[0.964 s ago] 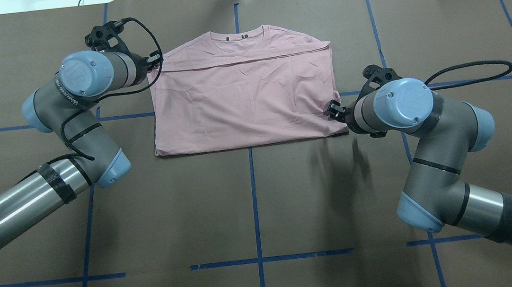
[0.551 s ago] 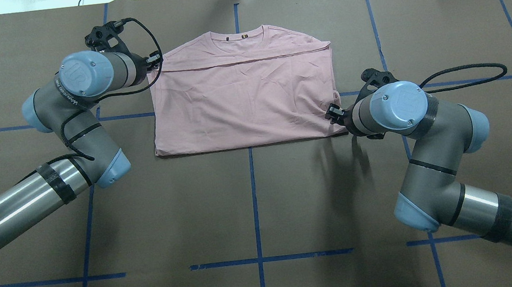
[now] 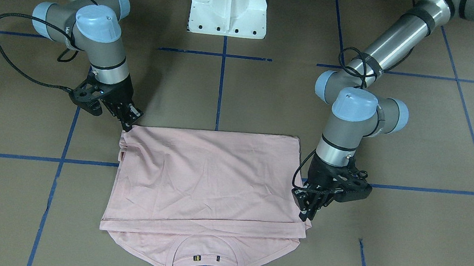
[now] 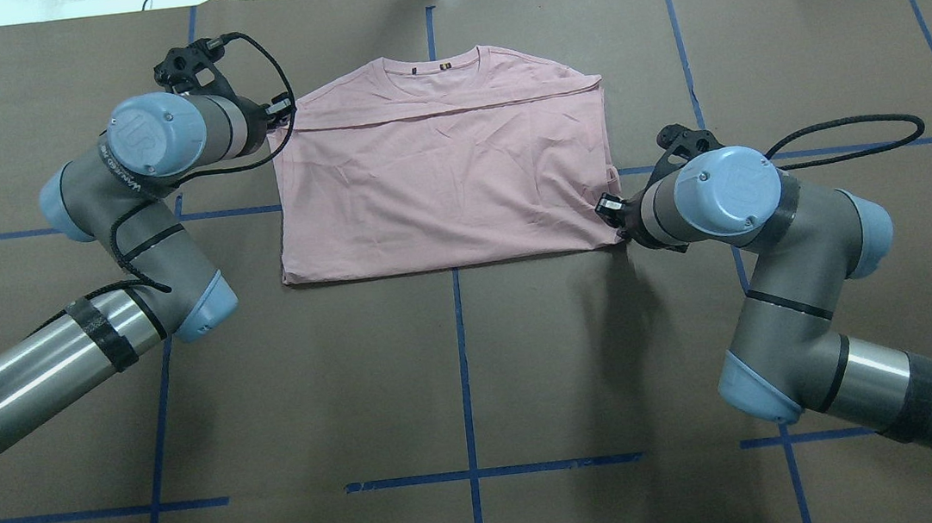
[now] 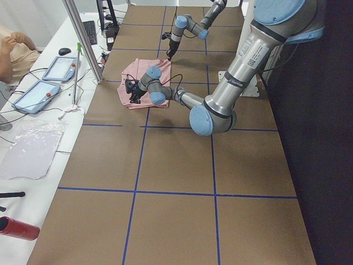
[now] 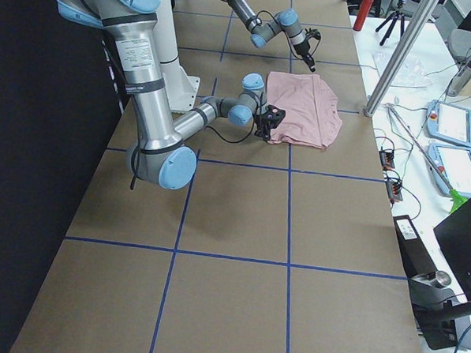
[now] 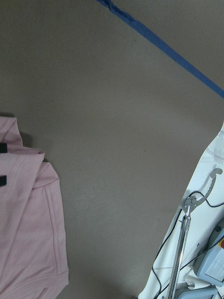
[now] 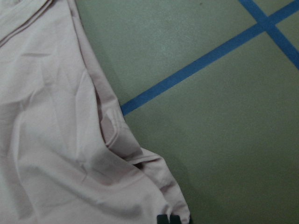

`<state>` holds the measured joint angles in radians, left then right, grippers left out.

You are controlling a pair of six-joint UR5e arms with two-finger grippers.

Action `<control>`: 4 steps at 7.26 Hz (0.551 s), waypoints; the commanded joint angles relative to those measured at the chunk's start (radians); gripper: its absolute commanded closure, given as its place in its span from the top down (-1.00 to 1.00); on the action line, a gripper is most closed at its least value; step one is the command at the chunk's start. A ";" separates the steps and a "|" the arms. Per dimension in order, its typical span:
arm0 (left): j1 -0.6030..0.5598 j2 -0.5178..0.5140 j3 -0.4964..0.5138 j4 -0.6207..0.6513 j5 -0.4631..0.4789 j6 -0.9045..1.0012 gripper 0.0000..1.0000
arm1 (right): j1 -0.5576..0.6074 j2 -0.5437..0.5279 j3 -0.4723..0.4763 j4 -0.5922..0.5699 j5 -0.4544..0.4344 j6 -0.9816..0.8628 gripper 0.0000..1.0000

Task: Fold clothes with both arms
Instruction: 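Lower the right gripper to grasp the folded shirt's side edge, then drag the folded shirt with the right gripper toward the robot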

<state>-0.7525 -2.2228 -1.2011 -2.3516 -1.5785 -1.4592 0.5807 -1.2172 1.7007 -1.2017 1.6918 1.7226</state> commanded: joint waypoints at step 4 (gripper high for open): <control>-0.001 0.000 -0.027 0.000 -0.003 0.002 -0.44 | -0.207 -0.350 0.515 -0.044 0.127 0.212 -1.00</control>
<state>-0.7532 -2.2227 -1.2084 -2.3516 -1.5798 -1.4587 0.4866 -1.4783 2.0974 -1.2437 1.7851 1.8311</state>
